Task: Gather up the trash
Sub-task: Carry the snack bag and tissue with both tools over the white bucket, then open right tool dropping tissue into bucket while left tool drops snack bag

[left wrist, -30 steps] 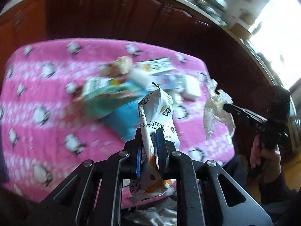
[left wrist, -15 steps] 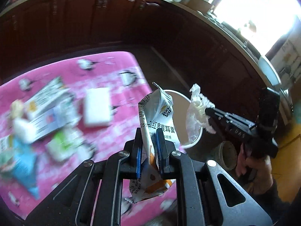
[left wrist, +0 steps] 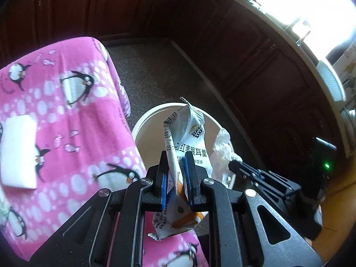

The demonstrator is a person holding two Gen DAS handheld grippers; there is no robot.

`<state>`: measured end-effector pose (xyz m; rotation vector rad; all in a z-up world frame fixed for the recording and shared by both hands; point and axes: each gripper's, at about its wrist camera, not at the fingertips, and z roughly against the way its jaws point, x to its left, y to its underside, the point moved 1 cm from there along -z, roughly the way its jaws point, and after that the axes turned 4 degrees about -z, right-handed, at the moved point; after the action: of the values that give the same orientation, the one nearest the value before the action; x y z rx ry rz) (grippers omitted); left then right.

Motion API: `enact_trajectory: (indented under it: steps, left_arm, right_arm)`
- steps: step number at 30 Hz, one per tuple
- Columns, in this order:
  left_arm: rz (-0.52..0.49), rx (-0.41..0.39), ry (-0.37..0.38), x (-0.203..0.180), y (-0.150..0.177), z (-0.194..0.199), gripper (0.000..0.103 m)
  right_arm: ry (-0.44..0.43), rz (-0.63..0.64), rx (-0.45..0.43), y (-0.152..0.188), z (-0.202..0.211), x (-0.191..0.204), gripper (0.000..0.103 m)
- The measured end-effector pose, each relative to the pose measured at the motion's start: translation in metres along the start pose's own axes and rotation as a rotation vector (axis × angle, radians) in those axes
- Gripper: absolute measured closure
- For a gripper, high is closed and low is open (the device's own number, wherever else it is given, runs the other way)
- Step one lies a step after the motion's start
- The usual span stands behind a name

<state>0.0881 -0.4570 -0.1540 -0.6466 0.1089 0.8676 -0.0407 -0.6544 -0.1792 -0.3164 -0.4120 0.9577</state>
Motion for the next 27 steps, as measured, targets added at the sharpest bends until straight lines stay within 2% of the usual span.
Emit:
enact_trajectory:
  steps: [2,3,5,6,7,9,15,19,22,27]
  left_arm:
    - [0.001,-0.004,-0.024,-0.002,0.0,-0.008,0.09]
    - [0.0,-0.002,-0.028,-0.002,-0.001,-0.011,0.087]
    - [0.001,0.01,-0.031,-0.005,-0.002,-0.016,0.076]
    - [0.005,0.011,-0.03,-0.004,-0.002,-0.016,0.065]
    - [0.009,0.01,-0.025,-0.003,-0.001,-0.015,0.057]
    - [0.018,0.0,-0.012,0.0,0.0,-0.011,0.053]
    - [0.017,-0.021,-0.017,0.002,-0.001,-0.001,0.052]
    - [0.019,-0.046,-0.035,0.007,0.005,0.016,0.052]
    - [0.003,-0.07,-0.071,0.008,0.011,0.033,0.052]
    - [-0.019,-0.097,-0.132,0.016,0.023,0.054,0.052]
  right_arm:
    - [0.014,-0.011,0.003,0.0,-0.006,-0.005,0.1]
    - [0.025,-0.017,0.004,0.0,-0.008,-0.007,0.097]
    - [0.05,-0.029,0.011,0.001,-0.009,-0.007,0.085]
    - [0.044,-0.039,0.009,0.002,-0.009,-0.009,0.078]
    - [0.04,-0.047,0.004,0.003,-0.009,-0.011,0.076]
    - [0.043,-0.046,0.005,0.008,-0.003,-0.01,0.076]
    - [0.038,-0.032,-0.006,0.011,0.002,0.0,0.075]
    - [0.033,-0.013,-0.034,0.013,0.007,0.013,0.07]
    - [0.022,0.002,-0.054,0.015,0.015,0.024,0.06]
    - [-0.001,0.038,-0.066,0.017,0.027,0.046,0.06]
